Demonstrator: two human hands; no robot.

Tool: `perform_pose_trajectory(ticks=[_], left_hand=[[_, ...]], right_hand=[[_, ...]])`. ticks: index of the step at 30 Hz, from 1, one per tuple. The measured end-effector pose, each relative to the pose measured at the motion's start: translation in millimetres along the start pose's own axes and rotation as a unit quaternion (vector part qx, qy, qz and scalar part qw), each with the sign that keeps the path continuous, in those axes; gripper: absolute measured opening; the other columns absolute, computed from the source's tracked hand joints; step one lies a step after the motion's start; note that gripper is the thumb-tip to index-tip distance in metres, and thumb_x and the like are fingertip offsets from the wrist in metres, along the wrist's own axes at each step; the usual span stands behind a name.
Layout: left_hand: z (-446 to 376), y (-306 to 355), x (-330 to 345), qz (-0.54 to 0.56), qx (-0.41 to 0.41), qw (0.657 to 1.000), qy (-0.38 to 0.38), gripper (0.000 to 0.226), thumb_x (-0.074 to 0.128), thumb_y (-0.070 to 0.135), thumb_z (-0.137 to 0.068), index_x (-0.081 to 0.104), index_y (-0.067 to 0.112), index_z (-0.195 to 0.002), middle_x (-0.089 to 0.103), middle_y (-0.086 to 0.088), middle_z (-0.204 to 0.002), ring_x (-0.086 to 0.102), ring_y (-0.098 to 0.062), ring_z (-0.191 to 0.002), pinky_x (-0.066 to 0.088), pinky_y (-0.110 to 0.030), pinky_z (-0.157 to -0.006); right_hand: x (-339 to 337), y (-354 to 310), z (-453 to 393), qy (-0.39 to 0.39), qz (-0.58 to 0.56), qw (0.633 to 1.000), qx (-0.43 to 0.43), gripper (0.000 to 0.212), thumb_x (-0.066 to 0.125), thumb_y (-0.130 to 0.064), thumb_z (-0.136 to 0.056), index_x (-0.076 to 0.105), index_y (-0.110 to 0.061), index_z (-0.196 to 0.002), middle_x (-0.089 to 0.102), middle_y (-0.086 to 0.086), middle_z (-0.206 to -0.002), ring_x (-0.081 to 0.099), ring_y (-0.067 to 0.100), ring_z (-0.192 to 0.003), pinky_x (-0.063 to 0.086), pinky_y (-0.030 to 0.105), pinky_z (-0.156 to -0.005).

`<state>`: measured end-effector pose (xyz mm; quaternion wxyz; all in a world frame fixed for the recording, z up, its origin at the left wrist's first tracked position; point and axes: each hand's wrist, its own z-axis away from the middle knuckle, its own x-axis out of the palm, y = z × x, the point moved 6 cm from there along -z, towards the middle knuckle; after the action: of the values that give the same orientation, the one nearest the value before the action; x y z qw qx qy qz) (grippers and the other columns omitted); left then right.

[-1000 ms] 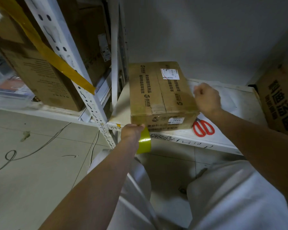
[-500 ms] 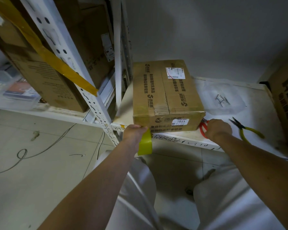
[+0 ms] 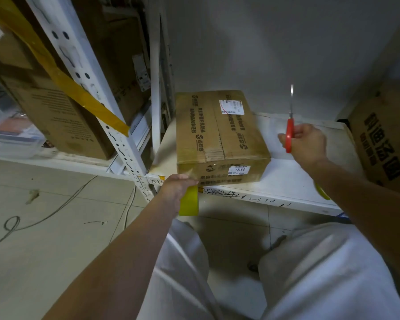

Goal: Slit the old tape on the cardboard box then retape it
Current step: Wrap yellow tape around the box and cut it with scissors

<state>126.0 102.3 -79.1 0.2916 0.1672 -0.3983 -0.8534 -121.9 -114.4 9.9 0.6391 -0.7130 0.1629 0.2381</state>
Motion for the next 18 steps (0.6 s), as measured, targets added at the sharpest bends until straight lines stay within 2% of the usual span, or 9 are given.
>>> perform_pose_trajectory(ticks=[2,3,5,7,9,10,12,15,18], left_hand=[[3,1,-1,-0.004,0.001,1.000,-0.005,0.021,0.071,0.004,-0.081,0.055,0.017,-0.077,0.064,-0.012,-0.102,0.059,-0.030,-0.108,0.043,-0.050,-0.103],[4,1,-1,-0.004,0.000,1.000,-0.005,0.021,0.072,0.005,-0.080,0.055,0.017,-0.078,0.065,-0.013,-0.104,0.060,-0.031,-0.107,0.043,-0.050,-0.102],[4,1,-2,-0.005,-0.003,1.000,-0.002,0.021,0.073,0.006,-0.079,0.056,0.017,-0.080,0.064,-0.013,-0.105,0.059,-0.031,-0.105,0.044,-0.050,-0.101],[3,-1,-3,-0.012,-0.011,1.000,0.000,0.023,0.076,0.008,-0.076,0.057,0.015,-0.087,0.064,-0.014,-0.110,0.059,-0.032,-0.108,0.044,-0.051,-0.101],[2,-2,-4,-0.008,-0.018,1.000,0.003,0.033,0.079,0.011,-0.073,0.057,0.015,-0.097,0.064,-0.016,-0.114,0.059,-0.035,-0.109,0.045,-0.052,-0.099],[2,-2,-3,-0.008,-0.019,1.000,0.001,0.037,0.079,0.012,-0.072,0.057,0.015,-0.101,0.064,-0.016,-0.115,0.058,-0.035,-0.110,0.045,-0.053,-0.099],[0,-4,-5,-0.001,-0.020,1.000,0.000,0.041,0.079,0.011,-0.072,0.057,0.014,-0.106,0.064,-0.015,-0.115,0.059,-0.035,-0.110,0.045,-0.052,-0.099],[-1,-4,-5,0.010,-0.015,1.000,-0.008,0.034,0.079,0.009,-0.072,0.056,0.017,-0.096,0.064,-0.015,-0.117,0.058,-0.033,-0.112,0.043,-0.051,-0.102],[-1,-3,-5,0.016,-0.003,1.000,-0.005,0.032,0.077,0.008,-0.075,0.053,0.017,-0.095,0.061,-0.013,-0.118,0.055,-0.031,-0.115,0.041,-0.048,-0.105]], right_hand=[[21,-30,16,-0.169,-0.019,0.984,-0.051,0.015,0.078,-0.021,-0.075,0.065,-0.027,-0.080,0.069,0.010,-0.090,0.067,0.029,-0.087,0.055,0.045,-0.083],[34,-42,31,-0.283,0.019,0.957,-0.064,0.014,0.076,-0.020,-0.078,0.067,-0.022,-0.088,0.068,0.010,-0.095,0.066,0.026,-0.090,0.054,0.038,-0.082],[56,-52,64,-0.463,0.148,0.870,-0.082,0.021,0.070,-0.029,-0.082,0.065,-0.016,-0.098,0.064,0.006,-0.100,0.061,0.018,-0.088,0.050,0.025,-0.077],[75,-48,88,-0.565,0.238,0.785,-0.087,0.026,0.062,-0.043,-0.085,0.060,-0.020,-0.097,0.059,0.002,-0.097,0.054,0.012,-0.082,0.045,0.021,-0.072],[93,-38,96,-0.612,0.269,0.739,-0.077,0.038,0.050,-0.059,-0.081,0.053,-0.024,-0.094,0.053,0.000,-0.094,0.045,0.011,-0.078,0.042,0.024,-0.070],[98,-34,96,-0.618,0.274,0.734,-0.064,0.042,0.046,-0.063,-0.079,0.052,-0.025,-0.094,0.051,0.000,-0.093,0.041,0.011,-0.076,0.040,0.024,-0.067],[108,-30,94,-0.622,0.277,0.731,-0.039,0.051,0.045,-0.068,-0.075,0.053,-0.023,-0.098,0.052,-0.001,-0.092,0.039,0.009,-0.070,0.035,0.020,-0.058],[120,-26,85,-0.618,0.275,0.737,-0.017,0.074,0.048,-0.072,-0.065,0.053,-0.016,-0.113,0.055,-0.002,-0.091,0.041,0.007,-0.068,0.032,0.017,-0.055],[133,-27,82,-0.624,0.263,0.736,-0.012,0.065,0.051,-0.069,-0.069,0.055,-0.017,-0.108,0.056,-0.002,-0.087,0.043,0.007,-0.067,0.031,0.018,-0.055]])
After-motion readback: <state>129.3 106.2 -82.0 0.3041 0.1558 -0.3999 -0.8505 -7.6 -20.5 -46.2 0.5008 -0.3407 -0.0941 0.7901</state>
